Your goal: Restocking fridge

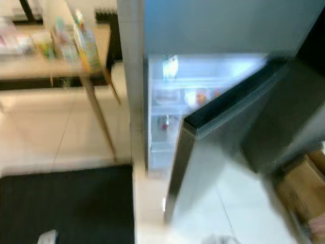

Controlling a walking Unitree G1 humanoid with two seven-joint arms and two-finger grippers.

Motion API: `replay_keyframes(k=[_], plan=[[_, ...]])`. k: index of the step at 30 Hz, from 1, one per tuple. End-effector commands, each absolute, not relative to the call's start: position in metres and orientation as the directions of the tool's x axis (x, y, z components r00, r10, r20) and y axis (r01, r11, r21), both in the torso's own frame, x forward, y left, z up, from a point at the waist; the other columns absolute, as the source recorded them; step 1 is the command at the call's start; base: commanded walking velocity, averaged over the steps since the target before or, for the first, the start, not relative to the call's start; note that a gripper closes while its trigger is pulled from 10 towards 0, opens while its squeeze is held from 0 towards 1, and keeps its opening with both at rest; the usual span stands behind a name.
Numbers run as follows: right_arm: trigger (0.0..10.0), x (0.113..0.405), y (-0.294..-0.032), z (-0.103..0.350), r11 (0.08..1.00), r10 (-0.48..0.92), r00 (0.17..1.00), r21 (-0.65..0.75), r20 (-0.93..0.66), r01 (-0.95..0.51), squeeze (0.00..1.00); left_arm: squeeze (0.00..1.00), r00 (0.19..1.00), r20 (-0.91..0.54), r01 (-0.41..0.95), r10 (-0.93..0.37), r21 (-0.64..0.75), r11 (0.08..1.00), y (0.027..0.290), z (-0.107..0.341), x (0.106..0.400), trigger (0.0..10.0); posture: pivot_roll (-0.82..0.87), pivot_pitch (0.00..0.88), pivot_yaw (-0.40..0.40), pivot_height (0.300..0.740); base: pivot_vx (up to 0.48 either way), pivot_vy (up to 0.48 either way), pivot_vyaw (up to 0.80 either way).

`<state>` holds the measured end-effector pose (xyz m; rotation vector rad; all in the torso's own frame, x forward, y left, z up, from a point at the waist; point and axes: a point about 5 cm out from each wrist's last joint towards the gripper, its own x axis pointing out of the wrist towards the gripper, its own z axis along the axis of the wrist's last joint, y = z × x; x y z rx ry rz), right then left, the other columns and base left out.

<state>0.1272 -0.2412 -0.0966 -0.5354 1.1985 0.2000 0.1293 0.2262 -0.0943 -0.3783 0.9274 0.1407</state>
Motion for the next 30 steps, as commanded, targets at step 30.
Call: replay_keyframes(k=[30], plan=[[10.0, 0.121, -0.239, -0.099, 0.862, -0.128, 0.344, -0.276, -0.93, -0.425, 0.0, 0.0, 0.955, -0.274, -0.169, 0.11, -0.2, 0.965, 0.258, 0.022, 0.286, 10.0, -0.1, 0.052, -0.009, 0.74, 0.0, 0.0, -0.44]])
